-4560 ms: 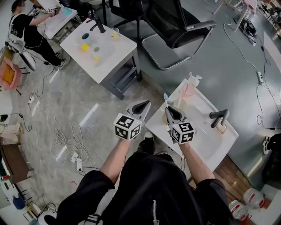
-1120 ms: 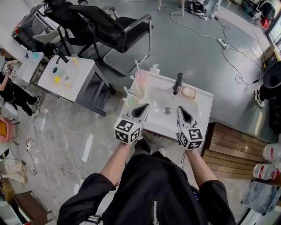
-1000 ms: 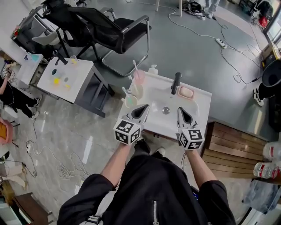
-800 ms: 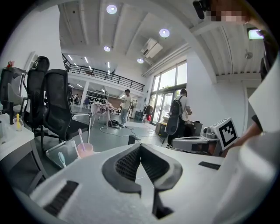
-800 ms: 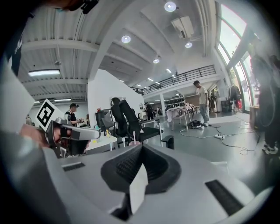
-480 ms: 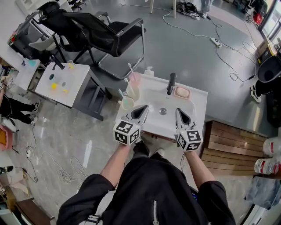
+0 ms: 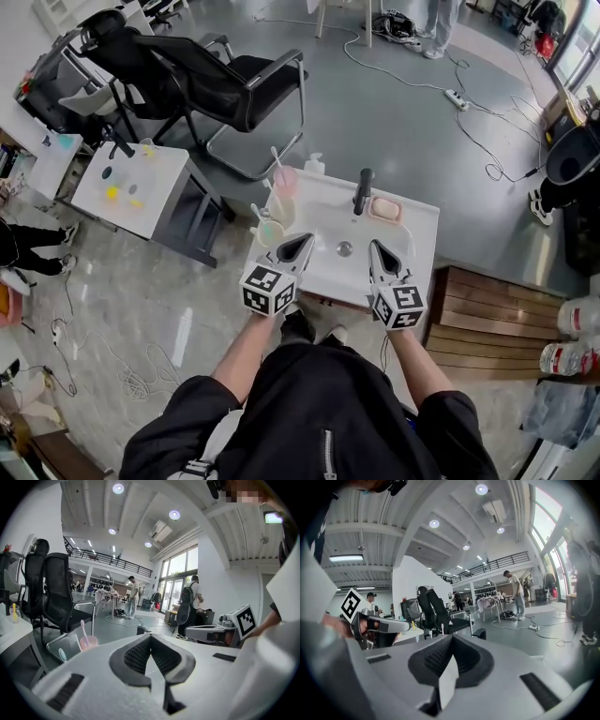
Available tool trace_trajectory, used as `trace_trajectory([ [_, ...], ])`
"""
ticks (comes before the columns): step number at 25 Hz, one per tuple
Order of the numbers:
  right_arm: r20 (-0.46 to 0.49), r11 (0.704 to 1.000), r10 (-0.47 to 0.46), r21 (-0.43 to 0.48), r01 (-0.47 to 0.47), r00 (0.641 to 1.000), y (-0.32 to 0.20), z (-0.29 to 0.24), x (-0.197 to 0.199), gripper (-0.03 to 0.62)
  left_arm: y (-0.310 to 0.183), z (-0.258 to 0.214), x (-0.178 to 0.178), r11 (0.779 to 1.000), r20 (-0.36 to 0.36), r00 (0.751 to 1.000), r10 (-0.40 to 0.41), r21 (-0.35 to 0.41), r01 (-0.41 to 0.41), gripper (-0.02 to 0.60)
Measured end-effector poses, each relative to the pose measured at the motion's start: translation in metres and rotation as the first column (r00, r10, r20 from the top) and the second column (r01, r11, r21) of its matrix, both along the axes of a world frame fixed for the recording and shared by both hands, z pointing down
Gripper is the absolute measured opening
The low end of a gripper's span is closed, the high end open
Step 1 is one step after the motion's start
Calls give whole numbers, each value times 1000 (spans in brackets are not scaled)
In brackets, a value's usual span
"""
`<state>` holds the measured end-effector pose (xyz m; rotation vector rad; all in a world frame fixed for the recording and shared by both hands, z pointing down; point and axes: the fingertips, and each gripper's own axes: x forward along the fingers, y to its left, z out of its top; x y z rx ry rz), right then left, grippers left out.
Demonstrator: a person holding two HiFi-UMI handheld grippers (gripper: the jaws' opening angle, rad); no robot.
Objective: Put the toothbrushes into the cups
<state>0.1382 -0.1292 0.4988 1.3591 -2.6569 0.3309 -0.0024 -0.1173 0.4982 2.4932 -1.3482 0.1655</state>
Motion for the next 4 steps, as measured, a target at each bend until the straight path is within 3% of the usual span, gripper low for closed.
trace_trajectory([
  [4, -1, 1000, 0, 4, 0, 1000, -4, -3, -3, 2, -4, -2, 0, 1000, 0, 1000, 4, 5, -4, 2],
])
